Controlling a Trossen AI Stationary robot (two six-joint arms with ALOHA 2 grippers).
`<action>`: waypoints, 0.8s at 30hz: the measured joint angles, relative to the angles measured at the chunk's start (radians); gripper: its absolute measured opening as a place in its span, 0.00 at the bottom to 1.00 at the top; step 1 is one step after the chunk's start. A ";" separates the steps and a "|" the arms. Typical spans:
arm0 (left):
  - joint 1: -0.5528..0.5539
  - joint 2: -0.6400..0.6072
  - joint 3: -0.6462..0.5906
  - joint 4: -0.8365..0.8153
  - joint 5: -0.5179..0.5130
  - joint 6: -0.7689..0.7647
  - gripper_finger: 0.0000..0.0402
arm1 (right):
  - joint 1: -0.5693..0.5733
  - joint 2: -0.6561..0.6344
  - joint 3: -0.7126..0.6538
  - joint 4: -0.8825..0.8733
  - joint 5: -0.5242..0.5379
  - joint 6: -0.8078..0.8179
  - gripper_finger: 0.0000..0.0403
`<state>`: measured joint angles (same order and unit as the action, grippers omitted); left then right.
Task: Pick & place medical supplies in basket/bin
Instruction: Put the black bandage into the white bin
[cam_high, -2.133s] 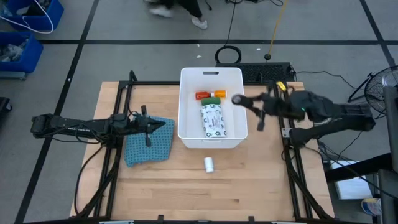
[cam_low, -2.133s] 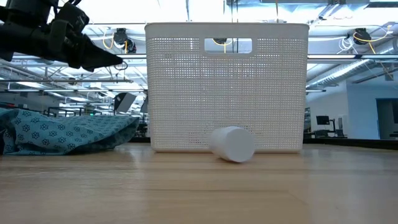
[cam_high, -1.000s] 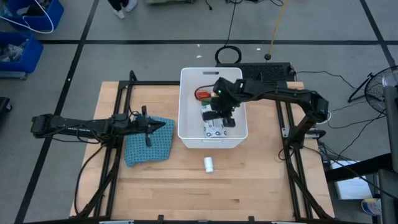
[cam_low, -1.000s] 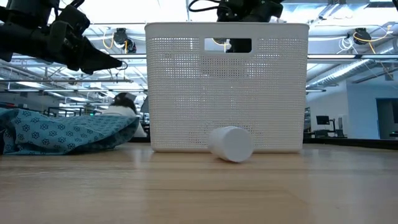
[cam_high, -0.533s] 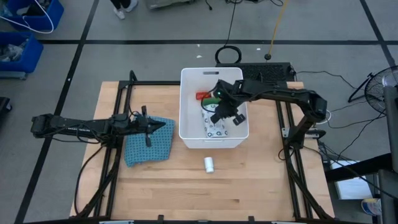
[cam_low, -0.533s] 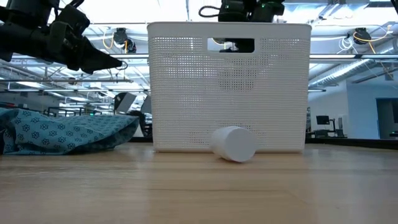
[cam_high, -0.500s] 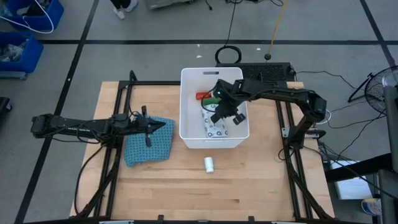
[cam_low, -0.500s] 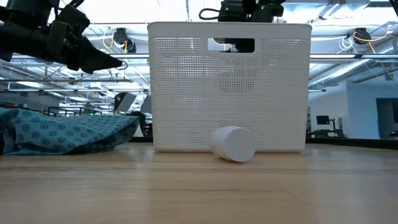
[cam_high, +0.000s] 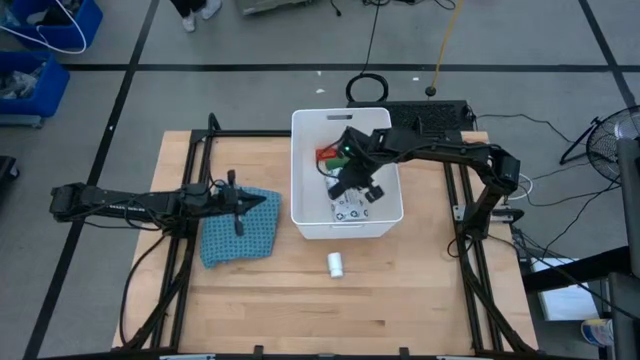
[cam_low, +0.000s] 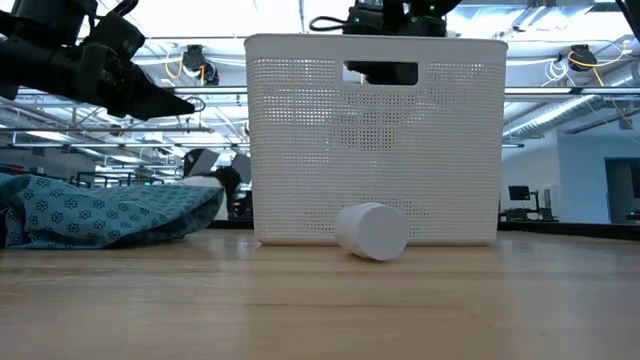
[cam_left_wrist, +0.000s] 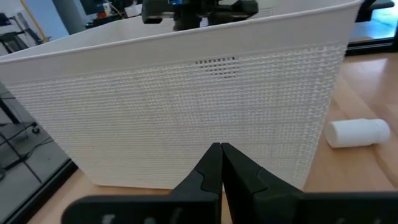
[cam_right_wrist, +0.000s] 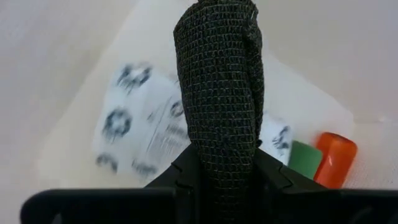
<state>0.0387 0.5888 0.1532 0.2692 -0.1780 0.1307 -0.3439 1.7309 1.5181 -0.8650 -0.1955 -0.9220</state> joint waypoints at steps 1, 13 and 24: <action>0.000 0.000 0.000 0.000 -0.008 0.000 0.02 | 0.000 0.000 0.000 0.024 -0.011 0.039 0.16; 0.000 0.000 0.000 0.002 -0.016 0.006 0.02 | -0.082 0.051 0.000 0.289 -0.065 0.343 0.16; 0.000 0.000 0.000 -0.008 -0.029 0.006 0.02 | -0.082 0.167 -0.001 0.383 -0.099 0.770 0.16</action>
<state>0.0387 0.5884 0.1532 0.2614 -0.2068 0.1364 -0.4263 1.8977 1.5173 -0.4818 -0.2950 -0.1524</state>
